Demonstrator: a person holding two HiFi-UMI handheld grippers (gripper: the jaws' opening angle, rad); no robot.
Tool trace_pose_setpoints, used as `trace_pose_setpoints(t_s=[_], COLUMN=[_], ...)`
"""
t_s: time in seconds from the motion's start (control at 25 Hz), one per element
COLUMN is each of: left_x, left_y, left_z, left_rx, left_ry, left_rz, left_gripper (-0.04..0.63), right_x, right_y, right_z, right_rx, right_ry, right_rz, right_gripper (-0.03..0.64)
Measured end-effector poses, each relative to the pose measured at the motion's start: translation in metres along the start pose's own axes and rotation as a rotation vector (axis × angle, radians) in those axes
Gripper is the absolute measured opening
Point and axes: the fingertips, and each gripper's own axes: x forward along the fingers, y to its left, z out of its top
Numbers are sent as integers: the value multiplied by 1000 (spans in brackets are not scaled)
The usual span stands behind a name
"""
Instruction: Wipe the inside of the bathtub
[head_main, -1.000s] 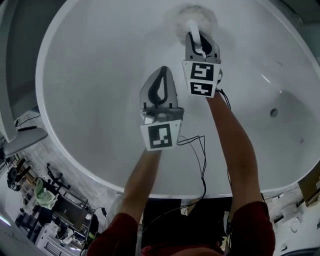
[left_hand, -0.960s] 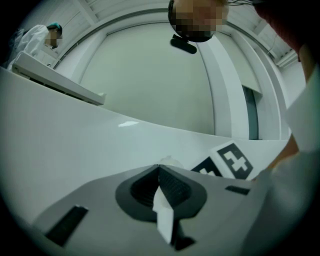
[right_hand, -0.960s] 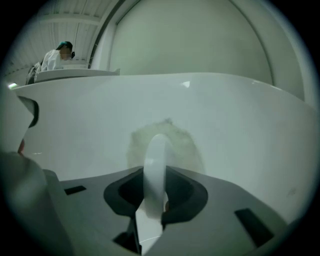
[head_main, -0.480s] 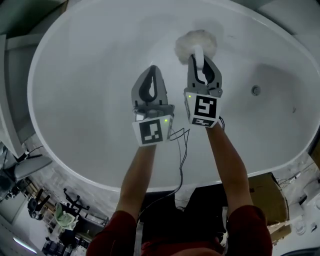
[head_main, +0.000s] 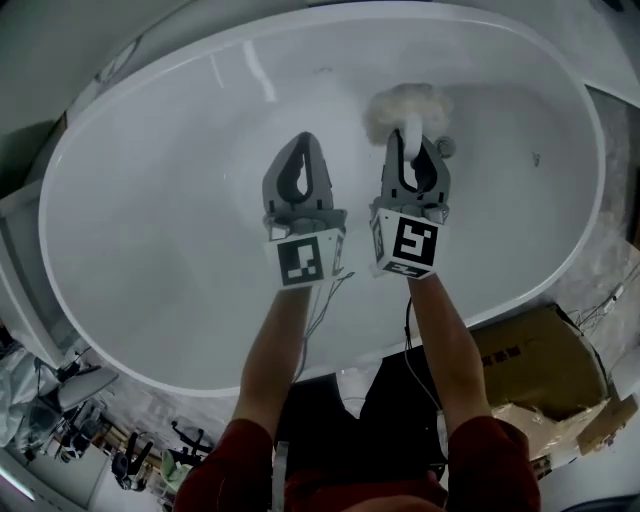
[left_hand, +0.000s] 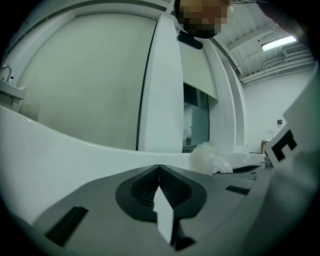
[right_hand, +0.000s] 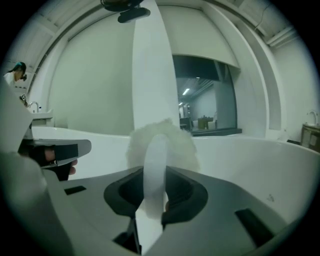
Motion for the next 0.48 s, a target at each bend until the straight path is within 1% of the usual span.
trace_pose_setpoints(t_s=[0.12, 0.24, 0.36, 0.48], left_x=[22, 41, 57, 71], left_y=[-49, -92, -129, -163], left_z=[1, 1, 2, 3], left_rx=[19, 14, 19, 30], left_ry=[2, 12, 13, 10], left_rz=[-47, -81, -111, -141], left_gripper=[15, 15, 15, 15], right_x=[-6, -11, -12, -8], right_y=[-59, -114, -155, -186], right_z=[-2, -5, -5, -4], right_rx=[9, 20, 24, 26], right_ry=[4, 10, 9, 5], right_rz=[-59, -120, -154, -169], right_gripper=[92, 92, 92, 92])
